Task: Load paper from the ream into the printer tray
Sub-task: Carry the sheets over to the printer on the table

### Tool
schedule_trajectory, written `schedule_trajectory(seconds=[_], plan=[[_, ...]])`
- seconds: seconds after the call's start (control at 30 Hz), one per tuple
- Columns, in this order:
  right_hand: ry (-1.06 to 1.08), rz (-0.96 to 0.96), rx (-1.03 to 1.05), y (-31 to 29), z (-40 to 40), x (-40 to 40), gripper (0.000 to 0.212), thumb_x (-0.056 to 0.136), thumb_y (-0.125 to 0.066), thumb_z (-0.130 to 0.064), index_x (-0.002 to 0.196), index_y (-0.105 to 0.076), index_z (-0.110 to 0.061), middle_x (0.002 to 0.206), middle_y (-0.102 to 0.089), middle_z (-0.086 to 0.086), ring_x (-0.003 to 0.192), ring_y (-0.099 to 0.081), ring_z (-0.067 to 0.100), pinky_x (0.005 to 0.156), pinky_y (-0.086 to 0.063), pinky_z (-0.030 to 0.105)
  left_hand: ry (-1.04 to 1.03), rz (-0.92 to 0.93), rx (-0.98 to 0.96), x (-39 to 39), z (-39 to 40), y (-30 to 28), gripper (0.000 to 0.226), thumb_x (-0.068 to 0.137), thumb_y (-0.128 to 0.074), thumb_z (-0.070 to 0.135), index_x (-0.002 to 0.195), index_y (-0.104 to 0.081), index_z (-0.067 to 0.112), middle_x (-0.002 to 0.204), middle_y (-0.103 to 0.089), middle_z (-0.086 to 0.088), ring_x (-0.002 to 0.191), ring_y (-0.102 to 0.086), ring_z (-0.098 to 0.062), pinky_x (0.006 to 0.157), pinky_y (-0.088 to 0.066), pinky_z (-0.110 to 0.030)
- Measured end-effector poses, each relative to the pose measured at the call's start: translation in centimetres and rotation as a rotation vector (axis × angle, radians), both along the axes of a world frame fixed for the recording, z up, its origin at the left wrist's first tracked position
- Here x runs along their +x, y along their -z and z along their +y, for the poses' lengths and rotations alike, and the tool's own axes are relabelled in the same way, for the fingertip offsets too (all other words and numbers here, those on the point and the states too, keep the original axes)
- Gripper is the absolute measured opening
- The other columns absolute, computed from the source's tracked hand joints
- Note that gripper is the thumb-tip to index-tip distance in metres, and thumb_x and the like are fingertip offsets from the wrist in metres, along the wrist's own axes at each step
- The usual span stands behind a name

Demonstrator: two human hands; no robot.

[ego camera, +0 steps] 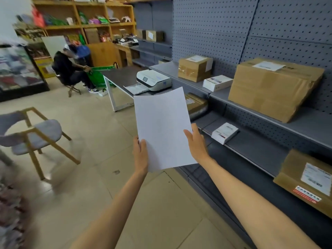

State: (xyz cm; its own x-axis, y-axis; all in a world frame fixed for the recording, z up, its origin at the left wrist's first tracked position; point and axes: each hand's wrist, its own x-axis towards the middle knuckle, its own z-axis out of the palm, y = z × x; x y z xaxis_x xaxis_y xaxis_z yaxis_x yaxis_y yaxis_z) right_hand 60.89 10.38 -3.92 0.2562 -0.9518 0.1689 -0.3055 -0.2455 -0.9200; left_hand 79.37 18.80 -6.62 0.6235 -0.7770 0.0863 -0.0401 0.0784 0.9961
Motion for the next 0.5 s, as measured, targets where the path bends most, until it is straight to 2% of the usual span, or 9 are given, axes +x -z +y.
schedule_trajectory(seconds=[0.03, 0.1, 0.13, 0.2, 0.23, 0.3, 0.4, 0.5], plan=[[-0.019, -0.013, -0.008, -0.2, -0.3, 1.5, 0.015, 0.103, -0.039, -0.04, 0.114, -0.048, -0.044, 0.12, -0.061, -0.021, 0.118, -0.053, 0.024, 0.091, -0.046, 0.042, -0.021, -0.006, 0.006, 1.4, -0.1, -0.1, 0.011, 0.096, -0.038, 0.029, 0.098, -0.048, 0.025, 0.082, -0.048, 0.011, 0.065, -0.048, 0.007, 0.07, -0.04, -0.029], [-0.054, -0.012, -0.026, -0.3, -0.8, 4.4, 0.018, 0.104, -0.039, -0.039, 0.12, -0.046, -0.041, 0.108, -0.058, -0.039, 0.111, -0.056, 0.018, 0.09, -0.044, 0.037, -0.059, -0.009, 0.019, 4.1, -0.2, -0.3, 0.013, 0.099, -0.037, 0.023, 0.103, -0.049, 0.022, 0.083, -0.05, 0.012, 0.062, -0.048, 0.01, 0.071, -0.041, -0.03], [-0.064, -0.002, -0.034, -0.3, -1.1, 5.8, 0.017, 0.104, -0.039, -0.039, 0.12, -0.047, -0.037, 0.102, -0.058, -0.04, 0.106, -0.058, 0.018, 0.088, -0.045, 0.039, -0.075, -0.013, 0.027, 5.3, -0.1, -0.4, 0.013, 0.099, -0.037, 0.021, 0.103, -0.049, 0.022, 0.082, -0.05, 0.013, 0.062, -0.048, 0.01, 0.072, -0.041, -0.03], [-0.073, 0.025, -0.05, -0.4, -1.6, 8.3, 0.021, 0.104, -0.038, -0.04, 0.119, -0.048, -0.028, 0.099, -0.059, -0.032, 0.095, -0.06, 0.013, 0.088, -0.049, 0.046, -0.118, -0.04, 0.039, 7.5, 0.1, -0.7, 0.013, 0.099, -0.037, 0.02, 0.096, -0.048, 0.026, 0.08, -0.049, 0.014, 0.061, -0.047, 0.01, 0.069, -0.041, -0.03], [-0.079, 0.037, -0.059, -0.4, -1.8, 9.4, 0.021, 0.104, -0.038, -0.041, 0.117, -0.048, -0.027, 0.1, -0.06, -0.025, 0.091, -0.059, 0.007, 0.086, -0.05, 0.048, -0.142, -0.059, 0.039, 8.5, 0.1, -0.8, 0.015, 0.099, -0.037, 0.019, 0.092, -0.047, 0.027, 0.079, -0.047, 0.013, 0.06, -0.046, 0.01, 0.067, -0.04, -0.03], [-0.096, 0.051, -0.072, -0.5, -2.4, 11.6, 0.019, 0.104, -0.038, -0.041, 0.113, -0.047, -0.027, 0.103, -0.063, -0.015, 0.088, -0.059, 0.006, 0.083, -0.052, 0.049, -0.178, -0.079, 0.042, 10.4, 0.1, -0.8, 0.013, 0.099, -0.037, 0.019, 0.092, -0.046, 0.025, 0.078, -0.045, 0.011, 0.06, -0.045, 0.009, 0.066, -0.039, -0.031], [-0.129, 0.045, -0.06, -0.6, -3.2, 14.4, 0.015, 0.104, -0.04, -0.037, 0.111, -0.048, -0.027, 0.108, -0.067, -0.004, 0.097, -0.064, 0.021, 0.087, -0.054, 0.052, -0.228, -0.086, 0.042, 12.9, -0.2, -0.6, 0.01, 0.099, -0.037, 0.02, 0.1, -0.047, 0.018, 0.079, -0.044, 0.01, 0.061, -0.044, 0.007, 0.068, -0.039, -0.032], [-0.165, 0.019, -0.03, -0.5, -4.2, 17.0, 0.017, 0.105, -0.041, -0.033, 0.118, -0.049, -0.026, 0.116, -0.067, -0.006, 0.109, -0.063, 0.019, 0.095, -0.052, 0.047, -0.264, -0.095, 0.028, 15.1, -0.8, -0.5, 0.011, 0.1, -0.037, 0.017, 0.103, -0.048, 0.018, 0.081, -0.048, 0.011, 0.062, -0.046, 0.01, 0.066, -0.039, -0.027]])
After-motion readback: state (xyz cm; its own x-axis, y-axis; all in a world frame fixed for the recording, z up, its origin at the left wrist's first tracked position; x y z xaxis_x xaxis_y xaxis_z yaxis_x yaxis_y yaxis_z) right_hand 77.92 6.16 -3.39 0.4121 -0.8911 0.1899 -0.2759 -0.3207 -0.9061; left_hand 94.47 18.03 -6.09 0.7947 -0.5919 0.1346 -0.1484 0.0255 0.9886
